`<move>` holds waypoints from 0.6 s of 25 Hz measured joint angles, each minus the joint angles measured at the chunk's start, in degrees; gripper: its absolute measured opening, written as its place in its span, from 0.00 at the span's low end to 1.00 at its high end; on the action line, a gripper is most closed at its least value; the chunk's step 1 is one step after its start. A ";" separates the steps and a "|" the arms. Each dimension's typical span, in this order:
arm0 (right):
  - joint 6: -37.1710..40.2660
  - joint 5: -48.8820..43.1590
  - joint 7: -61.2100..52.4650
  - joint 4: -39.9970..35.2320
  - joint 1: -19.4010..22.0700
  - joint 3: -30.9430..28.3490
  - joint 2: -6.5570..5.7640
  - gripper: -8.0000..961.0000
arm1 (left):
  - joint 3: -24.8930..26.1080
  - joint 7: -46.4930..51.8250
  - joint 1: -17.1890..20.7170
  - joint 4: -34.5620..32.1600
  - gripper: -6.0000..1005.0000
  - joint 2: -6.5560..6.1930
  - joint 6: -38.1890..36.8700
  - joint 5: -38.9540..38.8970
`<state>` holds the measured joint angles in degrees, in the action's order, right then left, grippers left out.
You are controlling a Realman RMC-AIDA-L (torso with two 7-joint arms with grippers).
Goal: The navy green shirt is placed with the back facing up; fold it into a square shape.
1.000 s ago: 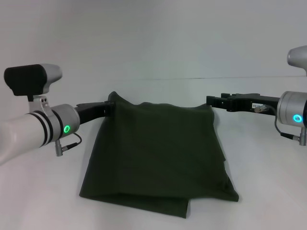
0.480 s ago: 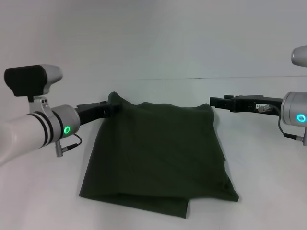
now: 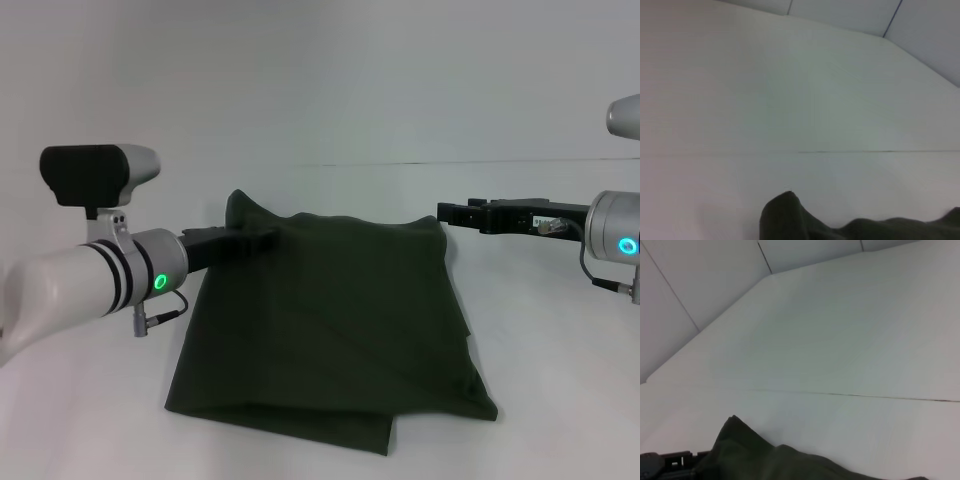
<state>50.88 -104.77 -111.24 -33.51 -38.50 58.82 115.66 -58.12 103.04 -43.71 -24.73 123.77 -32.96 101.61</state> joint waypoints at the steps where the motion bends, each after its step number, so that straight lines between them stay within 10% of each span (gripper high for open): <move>1: -0.05 0.00 0.00 0.01 0.00 -0.01 0.00 0.63 | -0.19 -0.01 -0.15 0.19 0.63 0.00 0.00 0.00; 10: -0.26 0.01 -0.02 0.02 0.13 0.00 0.01 0.63 | -0.20 -0.15 -0.12 -0.08 0.60 0.14 0.19 0.00; 15: -0.33 0.01 0.06 0.07 0.18 -0.06 0.09 0.63 | -0.28 -0.06 0.03 -0.27 0.36 0.15 1.33 -0.01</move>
<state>50.55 -104.76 -111.18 -33.44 -38.32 58.76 115.75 -58.40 102.99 -43.68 -25.00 123.92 -31.63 101.60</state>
